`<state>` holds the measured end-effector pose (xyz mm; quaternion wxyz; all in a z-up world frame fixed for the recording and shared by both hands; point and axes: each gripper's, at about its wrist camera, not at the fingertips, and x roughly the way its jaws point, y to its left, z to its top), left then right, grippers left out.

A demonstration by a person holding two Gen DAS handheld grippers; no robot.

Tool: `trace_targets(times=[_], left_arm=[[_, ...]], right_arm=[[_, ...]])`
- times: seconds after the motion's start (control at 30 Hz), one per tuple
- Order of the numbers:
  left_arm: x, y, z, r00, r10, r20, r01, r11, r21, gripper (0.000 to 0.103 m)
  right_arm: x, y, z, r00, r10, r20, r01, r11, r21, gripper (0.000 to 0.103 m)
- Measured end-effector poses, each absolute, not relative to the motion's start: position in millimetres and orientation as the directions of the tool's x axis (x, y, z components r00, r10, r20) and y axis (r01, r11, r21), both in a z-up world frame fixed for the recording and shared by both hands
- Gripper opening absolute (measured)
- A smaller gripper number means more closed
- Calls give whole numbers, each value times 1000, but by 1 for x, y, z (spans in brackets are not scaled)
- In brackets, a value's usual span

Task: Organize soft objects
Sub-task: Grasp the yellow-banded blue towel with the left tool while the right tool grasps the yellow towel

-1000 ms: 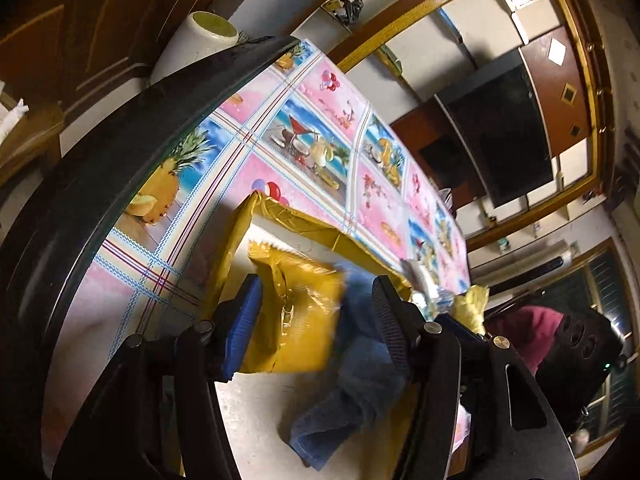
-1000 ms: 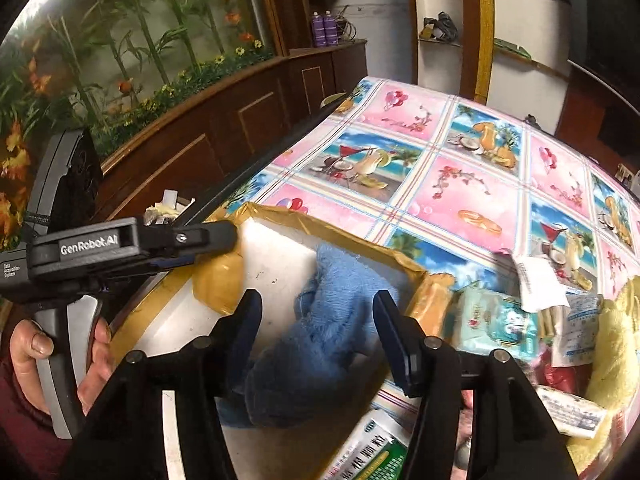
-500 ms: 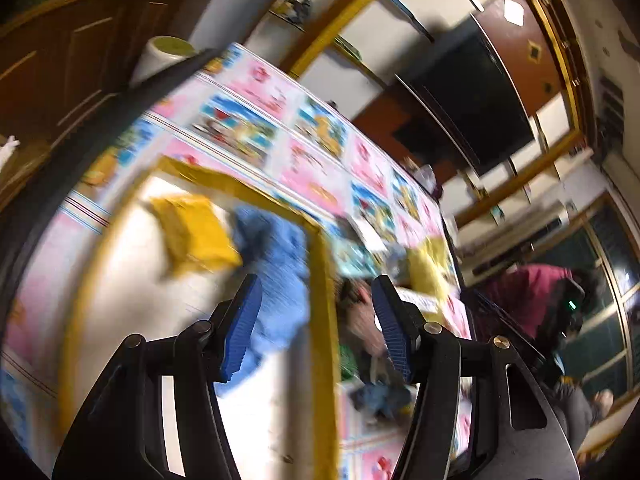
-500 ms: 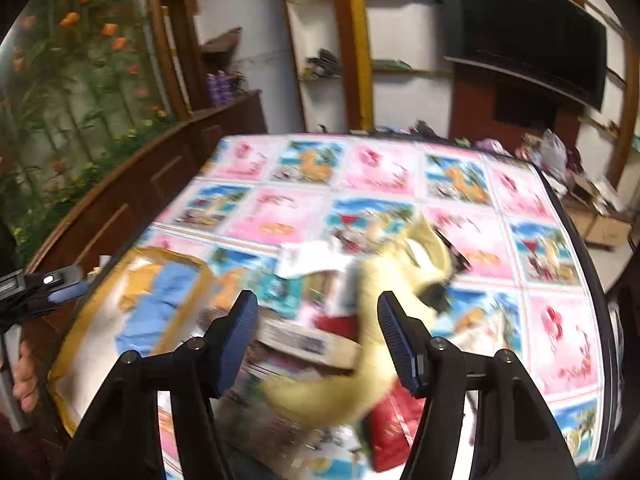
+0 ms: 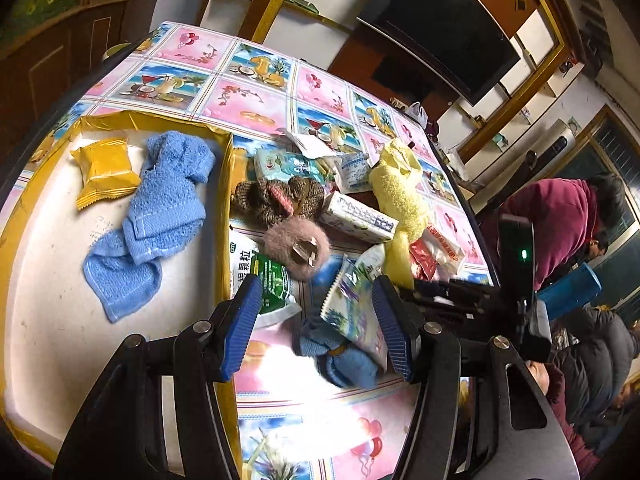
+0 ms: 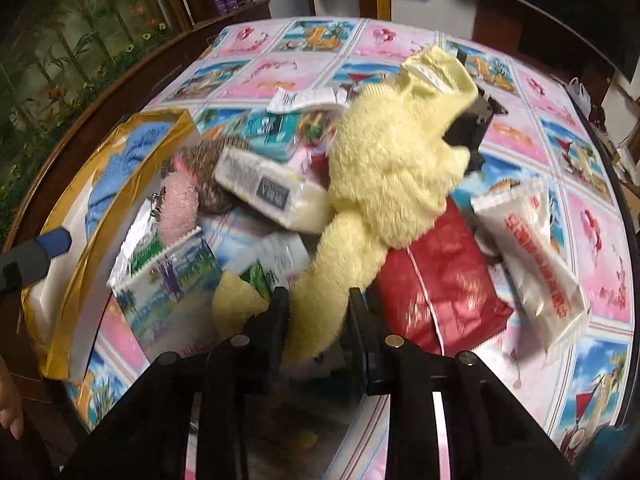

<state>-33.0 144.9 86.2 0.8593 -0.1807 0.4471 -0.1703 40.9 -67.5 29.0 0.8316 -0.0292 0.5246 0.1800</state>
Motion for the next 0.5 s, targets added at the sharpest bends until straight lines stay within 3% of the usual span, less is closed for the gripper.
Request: trace_targets(times=[0.2,0.33,0.5], left_arm=[[-40,142,83,547,-441,-712,114,881,-459,57],[-44,125,76,527,-431,-733,135,893,-428,57],[-45,98,61,476,-426,-769,174,903,-392,57]], right_arm=[[10,-114,39,397,359,-845,-286,923,259,28],[-6,-137,57,497,355,-792,-272,930,246,29],[-12,-136,56,487,381,-786,-304,917,257,31]])
